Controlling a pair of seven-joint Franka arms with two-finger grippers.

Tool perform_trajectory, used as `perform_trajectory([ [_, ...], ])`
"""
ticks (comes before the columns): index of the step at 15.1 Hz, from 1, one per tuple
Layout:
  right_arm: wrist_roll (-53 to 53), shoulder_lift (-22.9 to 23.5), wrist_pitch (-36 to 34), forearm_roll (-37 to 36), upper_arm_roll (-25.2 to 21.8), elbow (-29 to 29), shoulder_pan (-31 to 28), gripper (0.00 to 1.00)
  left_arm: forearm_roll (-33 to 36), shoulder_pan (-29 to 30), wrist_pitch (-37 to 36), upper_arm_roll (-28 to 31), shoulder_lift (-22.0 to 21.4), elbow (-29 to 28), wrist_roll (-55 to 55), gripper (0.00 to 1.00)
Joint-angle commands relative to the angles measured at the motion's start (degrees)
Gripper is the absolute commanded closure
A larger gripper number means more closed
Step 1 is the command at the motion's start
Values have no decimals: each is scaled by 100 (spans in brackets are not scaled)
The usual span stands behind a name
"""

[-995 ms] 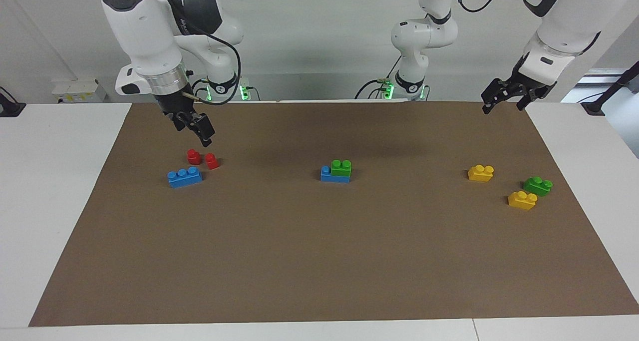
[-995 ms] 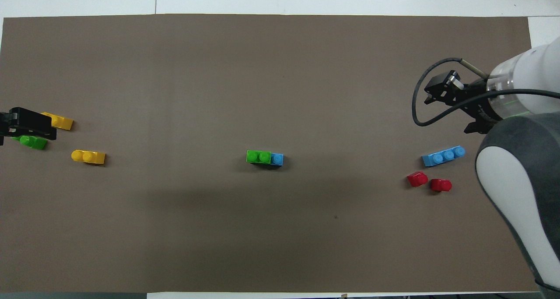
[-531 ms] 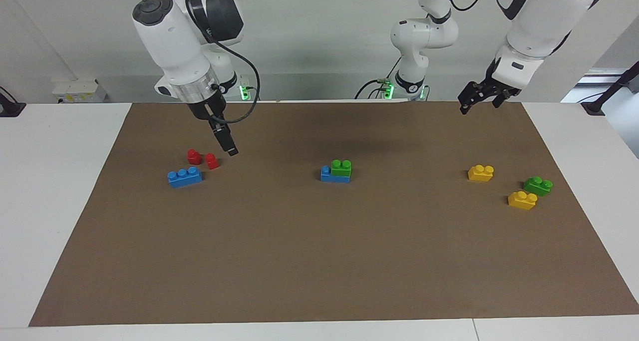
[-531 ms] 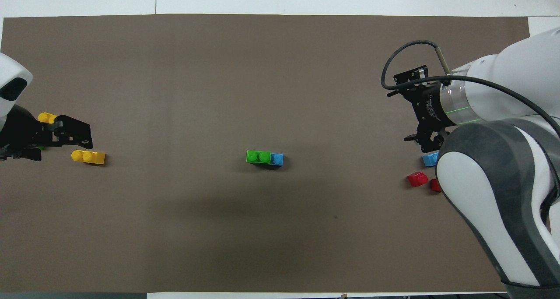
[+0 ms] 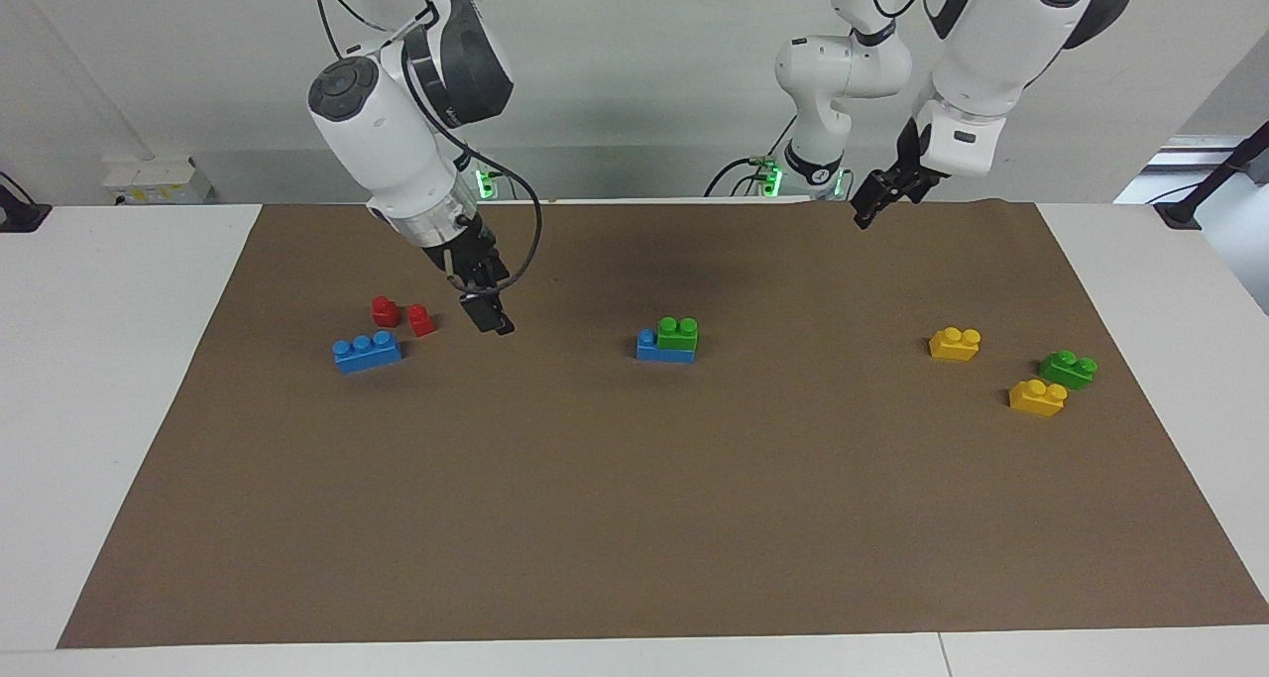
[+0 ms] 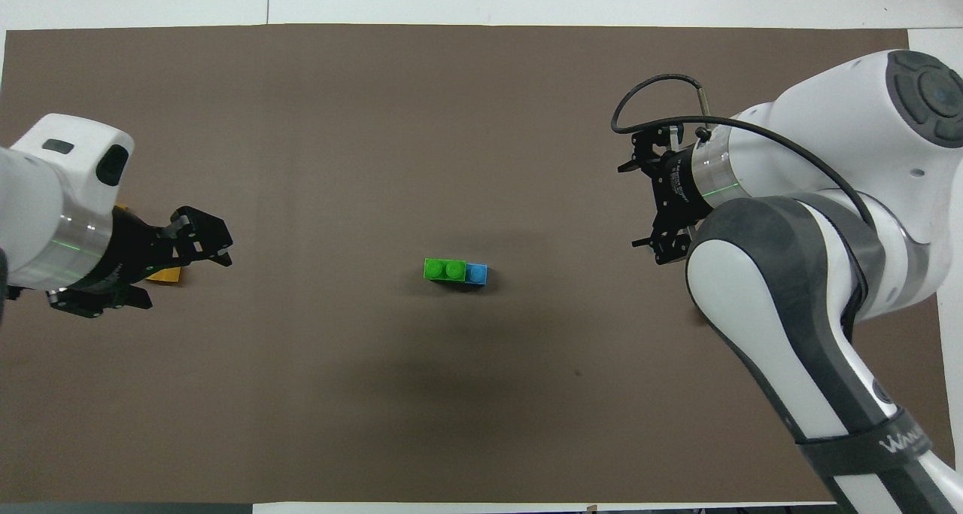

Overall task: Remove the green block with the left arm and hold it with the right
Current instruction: 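Move the left gripper toward the green-blue brick while the right gripper approaches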

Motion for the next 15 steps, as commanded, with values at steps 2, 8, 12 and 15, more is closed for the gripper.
perform_trajectory([
  [2,44,262,418,267,-12,-131,215,1,-181,-623,645,76,-468,-720,-1824,0],
  [8,140,631,1348,705,-12,-254,654,1,-296,-1159,1409,76,-468,-1001,-4471,0],
  [12,185,851,1885,768,-12,-438,910,1,-296,-1634,1963,76,-424,-1300,-5413,0],
  [15,324,930,1904,777,5,-482,1059,1,-296,-1810,2323,77,-258,-1380,-6081,0],
])
